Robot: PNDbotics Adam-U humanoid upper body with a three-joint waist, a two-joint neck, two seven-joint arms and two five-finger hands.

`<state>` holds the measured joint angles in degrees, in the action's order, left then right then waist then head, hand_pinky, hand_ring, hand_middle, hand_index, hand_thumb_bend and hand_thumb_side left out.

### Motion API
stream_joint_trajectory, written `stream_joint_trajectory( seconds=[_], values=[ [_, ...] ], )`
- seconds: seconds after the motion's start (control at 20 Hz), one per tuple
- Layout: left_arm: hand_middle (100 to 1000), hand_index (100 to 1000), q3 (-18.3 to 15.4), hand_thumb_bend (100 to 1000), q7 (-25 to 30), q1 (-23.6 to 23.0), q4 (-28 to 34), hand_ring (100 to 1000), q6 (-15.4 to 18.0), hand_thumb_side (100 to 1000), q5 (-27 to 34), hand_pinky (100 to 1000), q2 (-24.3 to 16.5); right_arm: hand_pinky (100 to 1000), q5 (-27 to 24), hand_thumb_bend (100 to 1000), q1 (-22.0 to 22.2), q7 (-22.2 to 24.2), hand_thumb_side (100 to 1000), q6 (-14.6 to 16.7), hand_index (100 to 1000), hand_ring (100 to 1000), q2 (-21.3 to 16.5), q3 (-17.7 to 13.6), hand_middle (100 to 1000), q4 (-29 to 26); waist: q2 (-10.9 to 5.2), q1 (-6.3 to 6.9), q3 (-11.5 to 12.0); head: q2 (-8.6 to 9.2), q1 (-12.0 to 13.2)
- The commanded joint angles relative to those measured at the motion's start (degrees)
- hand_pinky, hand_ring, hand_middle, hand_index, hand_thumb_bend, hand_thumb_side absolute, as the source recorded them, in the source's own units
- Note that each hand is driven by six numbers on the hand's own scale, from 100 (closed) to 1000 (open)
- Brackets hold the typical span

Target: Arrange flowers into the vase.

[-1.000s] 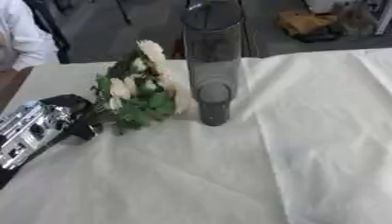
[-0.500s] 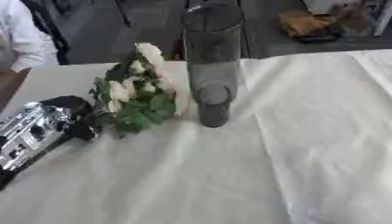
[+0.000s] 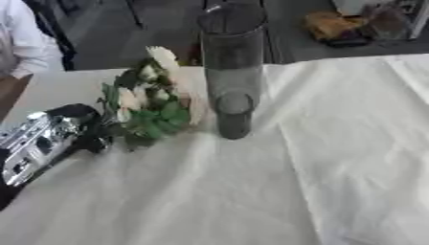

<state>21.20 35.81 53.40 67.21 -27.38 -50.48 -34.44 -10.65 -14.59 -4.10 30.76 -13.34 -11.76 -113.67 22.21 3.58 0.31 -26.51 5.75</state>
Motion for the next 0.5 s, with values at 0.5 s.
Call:
stream_joint_trajectory(
  seconds=[0.5],
  values=[
    [321,471,0.1,100,-3.5,0.0,-1.5,157,1.4,217,-2.8,100,0.1,858,-0.2,100,-0.6,0.0,1000,0.0,924,862,-0.5,-0.1,631,-0.9,-0.68,-0.18,-0.1,0.82,0.1]
  ],
)
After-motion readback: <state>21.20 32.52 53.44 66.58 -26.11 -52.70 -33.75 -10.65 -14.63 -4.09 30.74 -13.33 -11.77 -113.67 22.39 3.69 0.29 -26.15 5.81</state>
